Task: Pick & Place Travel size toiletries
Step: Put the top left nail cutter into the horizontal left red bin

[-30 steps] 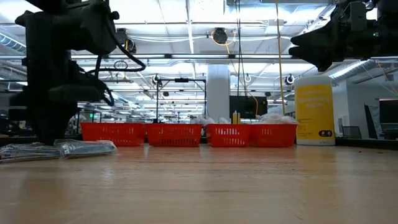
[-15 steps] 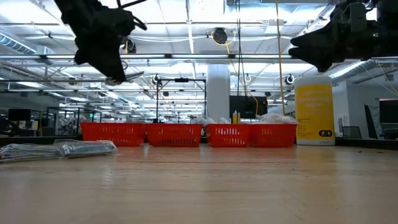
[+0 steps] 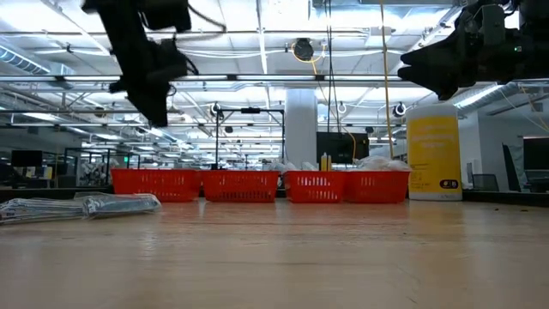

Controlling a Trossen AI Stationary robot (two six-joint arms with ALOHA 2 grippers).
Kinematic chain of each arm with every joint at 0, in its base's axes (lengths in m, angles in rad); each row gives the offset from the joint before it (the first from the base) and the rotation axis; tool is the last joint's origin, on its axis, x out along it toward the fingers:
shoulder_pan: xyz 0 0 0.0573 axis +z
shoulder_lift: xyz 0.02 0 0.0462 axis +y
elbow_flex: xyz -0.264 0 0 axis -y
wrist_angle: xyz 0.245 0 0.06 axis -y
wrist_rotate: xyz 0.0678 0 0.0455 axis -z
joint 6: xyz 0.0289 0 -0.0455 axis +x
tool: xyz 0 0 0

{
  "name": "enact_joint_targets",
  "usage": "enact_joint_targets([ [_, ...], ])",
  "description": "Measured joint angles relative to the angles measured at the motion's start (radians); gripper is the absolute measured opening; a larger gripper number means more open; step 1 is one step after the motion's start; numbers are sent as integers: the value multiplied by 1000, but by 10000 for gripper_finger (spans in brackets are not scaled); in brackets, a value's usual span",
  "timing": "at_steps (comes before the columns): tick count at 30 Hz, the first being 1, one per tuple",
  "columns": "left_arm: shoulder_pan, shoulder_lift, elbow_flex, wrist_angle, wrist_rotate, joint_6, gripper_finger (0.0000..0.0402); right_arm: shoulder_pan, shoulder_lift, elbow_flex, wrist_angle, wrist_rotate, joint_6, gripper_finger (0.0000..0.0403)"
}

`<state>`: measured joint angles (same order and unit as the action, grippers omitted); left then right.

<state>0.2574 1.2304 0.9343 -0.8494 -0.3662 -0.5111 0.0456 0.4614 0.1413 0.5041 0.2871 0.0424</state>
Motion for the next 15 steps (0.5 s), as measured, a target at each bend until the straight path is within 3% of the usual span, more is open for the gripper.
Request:
enact_joint_targets([
  [8,161,126,-39,35,72,91,39,0,0,0,0,2,-1,212],
  [15,214,236,-52,104,133,159,58,0,0,0,0,3,-1,212],
])
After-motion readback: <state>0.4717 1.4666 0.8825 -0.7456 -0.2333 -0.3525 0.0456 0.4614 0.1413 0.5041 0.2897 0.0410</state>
